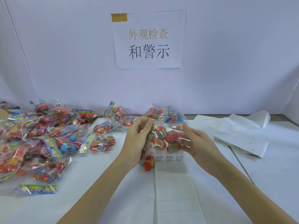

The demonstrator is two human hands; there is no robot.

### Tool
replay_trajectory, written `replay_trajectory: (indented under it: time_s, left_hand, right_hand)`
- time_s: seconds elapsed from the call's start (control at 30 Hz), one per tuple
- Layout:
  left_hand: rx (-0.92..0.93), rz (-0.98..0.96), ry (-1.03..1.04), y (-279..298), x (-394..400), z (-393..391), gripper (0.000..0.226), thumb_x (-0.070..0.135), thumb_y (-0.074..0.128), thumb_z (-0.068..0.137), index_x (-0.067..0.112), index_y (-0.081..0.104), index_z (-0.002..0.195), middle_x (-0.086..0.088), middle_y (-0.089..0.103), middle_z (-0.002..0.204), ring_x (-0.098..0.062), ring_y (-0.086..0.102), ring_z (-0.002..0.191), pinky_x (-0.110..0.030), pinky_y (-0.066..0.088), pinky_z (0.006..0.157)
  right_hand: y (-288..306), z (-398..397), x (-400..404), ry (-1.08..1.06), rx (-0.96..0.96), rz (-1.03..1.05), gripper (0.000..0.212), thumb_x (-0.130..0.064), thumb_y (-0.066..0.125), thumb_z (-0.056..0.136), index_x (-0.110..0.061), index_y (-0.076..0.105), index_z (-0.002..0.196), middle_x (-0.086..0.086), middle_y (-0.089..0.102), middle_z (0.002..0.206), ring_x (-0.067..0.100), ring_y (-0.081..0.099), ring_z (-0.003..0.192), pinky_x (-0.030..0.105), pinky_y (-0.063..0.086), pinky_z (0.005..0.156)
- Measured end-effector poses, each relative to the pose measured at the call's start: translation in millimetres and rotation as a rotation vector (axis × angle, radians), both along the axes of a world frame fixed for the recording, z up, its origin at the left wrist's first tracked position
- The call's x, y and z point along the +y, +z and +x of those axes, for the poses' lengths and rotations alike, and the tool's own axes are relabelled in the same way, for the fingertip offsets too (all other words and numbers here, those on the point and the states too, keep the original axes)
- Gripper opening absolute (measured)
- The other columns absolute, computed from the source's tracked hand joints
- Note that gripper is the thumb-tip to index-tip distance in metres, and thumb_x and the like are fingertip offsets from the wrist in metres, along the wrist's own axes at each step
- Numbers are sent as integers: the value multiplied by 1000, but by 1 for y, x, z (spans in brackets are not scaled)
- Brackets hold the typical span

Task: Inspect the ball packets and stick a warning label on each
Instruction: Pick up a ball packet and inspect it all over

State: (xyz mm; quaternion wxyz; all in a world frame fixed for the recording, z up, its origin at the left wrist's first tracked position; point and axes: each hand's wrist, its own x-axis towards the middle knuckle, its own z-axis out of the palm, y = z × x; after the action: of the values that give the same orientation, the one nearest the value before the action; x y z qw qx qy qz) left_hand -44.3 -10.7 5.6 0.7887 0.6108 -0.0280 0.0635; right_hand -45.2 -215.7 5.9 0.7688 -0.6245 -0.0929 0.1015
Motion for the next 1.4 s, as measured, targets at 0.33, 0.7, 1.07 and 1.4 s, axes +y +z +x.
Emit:
replay_trajectory:
  time_s: [0.33,0.7,1.07,1.4]
  left_hand:
    - [-278,480,282,-4,9,4,14,29,57,107,20,62,97,2,52,58,-12,44,46,-20,40,45]
    - [-174,350,135,-4,6,2,50,56,56,100,8,65,88,1,52,61,-13,50,48,-24,48,50]
    - [-98,22,108,-1,9,1,68,13,76,93,45,42,142,0,77,98,-18,76,74,-27,60,66]
    - [-351,497,349,-5,17,7,42,3,43,108,32,71,95,21,64,94,-33,57,98,-52,50,86]
  right_hand:
    - [3,-7,-3,247,67,-117,40,-21,76,90,4,64,119,24,76,97,26,76,86,25,60,76]
    - [5,-6,0,279,105,-110,56,-46,62,100,0,57,131,22,76,114,39,75,107,34,63,81]
    - [-4,-1,4,-150,-193,-348,36,-45,51,107,-13,66,117,9,78,79,26,75,72,35,60,59]
    - [-28,11,-4,-247,-358,-729,65,-24,73,96,-39,44,153,-4,74,85,4,67,84,8,46,78]
